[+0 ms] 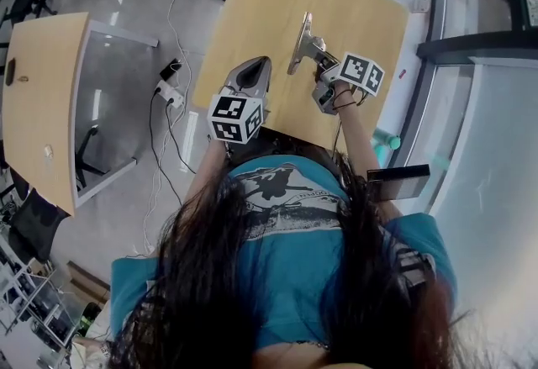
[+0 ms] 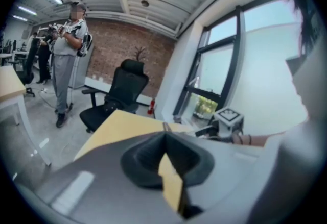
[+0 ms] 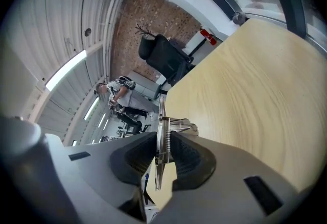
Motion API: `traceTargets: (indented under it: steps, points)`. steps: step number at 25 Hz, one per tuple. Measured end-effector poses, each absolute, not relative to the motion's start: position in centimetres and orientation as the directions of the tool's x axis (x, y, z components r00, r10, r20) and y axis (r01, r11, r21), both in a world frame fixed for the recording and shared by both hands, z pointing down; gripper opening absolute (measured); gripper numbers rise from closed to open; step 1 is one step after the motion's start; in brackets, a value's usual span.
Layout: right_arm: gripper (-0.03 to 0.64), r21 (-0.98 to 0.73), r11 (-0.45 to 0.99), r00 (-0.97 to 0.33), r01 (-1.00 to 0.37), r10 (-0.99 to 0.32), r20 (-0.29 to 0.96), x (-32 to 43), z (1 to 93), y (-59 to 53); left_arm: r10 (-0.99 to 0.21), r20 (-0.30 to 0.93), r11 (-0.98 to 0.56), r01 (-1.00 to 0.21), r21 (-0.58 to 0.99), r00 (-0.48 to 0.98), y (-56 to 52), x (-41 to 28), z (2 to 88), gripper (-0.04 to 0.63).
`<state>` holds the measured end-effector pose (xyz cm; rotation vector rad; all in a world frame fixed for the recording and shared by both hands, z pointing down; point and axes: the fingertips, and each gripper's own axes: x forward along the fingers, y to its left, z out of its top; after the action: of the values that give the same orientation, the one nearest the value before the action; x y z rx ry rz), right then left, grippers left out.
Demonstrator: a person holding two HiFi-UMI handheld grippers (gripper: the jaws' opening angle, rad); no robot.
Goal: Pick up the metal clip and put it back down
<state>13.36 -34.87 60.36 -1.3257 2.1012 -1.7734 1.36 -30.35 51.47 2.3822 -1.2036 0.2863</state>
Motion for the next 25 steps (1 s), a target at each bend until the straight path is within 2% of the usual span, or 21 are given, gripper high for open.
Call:
traceTargets:
  steps: [13,25]
  points:
    - [0.096,-0.817,0.073,-0.589,-0.571,-0.73,0.346,13.5,52.7,-28.8,-0.651,0.373,-0.579,-0.75,0.319,0.661,-29.7,2.6,51.5,0.003]
    - [0.096,-0.812,0.076,-0.58,-0.579,-0.738,0.344,13.1,52.1,-27.0,-0.597,0.399,-0.644,-0.712,0.278,0.696,-28.3,3.7,51.4,0.002]
